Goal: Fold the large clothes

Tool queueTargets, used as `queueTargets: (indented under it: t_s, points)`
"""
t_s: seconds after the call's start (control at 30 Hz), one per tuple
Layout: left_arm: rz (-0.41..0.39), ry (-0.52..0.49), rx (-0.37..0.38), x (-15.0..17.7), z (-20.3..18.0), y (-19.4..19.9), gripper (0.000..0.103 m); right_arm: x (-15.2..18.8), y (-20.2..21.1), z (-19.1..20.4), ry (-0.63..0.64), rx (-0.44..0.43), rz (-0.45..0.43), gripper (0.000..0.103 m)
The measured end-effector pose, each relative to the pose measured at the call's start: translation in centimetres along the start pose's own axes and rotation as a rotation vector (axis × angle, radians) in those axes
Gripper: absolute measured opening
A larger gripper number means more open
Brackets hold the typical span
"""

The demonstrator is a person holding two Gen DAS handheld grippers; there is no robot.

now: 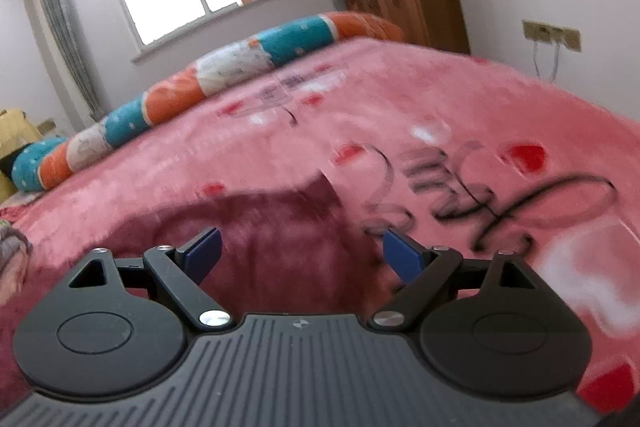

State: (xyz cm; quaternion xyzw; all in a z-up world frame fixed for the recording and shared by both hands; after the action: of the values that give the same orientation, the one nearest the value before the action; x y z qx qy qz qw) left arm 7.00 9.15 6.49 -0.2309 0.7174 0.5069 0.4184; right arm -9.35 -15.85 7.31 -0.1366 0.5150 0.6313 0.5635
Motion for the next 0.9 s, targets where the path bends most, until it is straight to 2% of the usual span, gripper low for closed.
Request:
queueTargets:
  t_s: [0.17,0.3,0.47,0.57,0.73,0.9]
  points:
    - [0.053,0.095,-0.051,3.0,6.0,4.4,0.102,2.2,2.5,-4.3,-0.272,-0.078,0.064,0.103]
    - [0.042,0.191,-0.076,4.0,10.3,5.9,0.102,3.6,4.0,-6.4,-0.304,-0.033,0.063,0.103]
    - [0.046,0.384,0.038,5.2,13.5,5.0,0.102,4.8,4.2,-6.5,-0.391,-0.093,0.101,0.103]
    - [0.083,0.465,0.136,6.1,14.3,3.7,0.102,5.1,3.9,-5.6,-0.419,-0.143,0.131,0.103]
    - [0.087,0.513,0.201,6.1,15.2,1.6,0.102,5.0,2.4,-5.1,-0.408,-0.184,0.153,0.103]
    - [0.13,0.539,0.264,6.2,15.8,-1.2,0.102,4.7,1.2,-4.1,-0.374,-0.229,0.206,0.103]
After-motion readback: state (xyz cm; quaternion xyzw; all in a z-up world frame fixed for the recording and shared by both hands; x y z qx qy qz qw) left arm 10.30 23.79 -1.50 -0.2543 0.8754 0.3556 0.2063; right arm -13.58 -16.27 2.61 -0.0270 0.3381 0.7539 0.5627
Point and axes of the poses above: each gripper's, at about its wrist camera, not at the fingertips, and y roughly against the way its jaws point, z to its left, x to its underside, the point moved 8 cm from there along -y, roughly the way its jaws point, and after that the axes turned 4 degrees about -y, right-handed, at the moved point
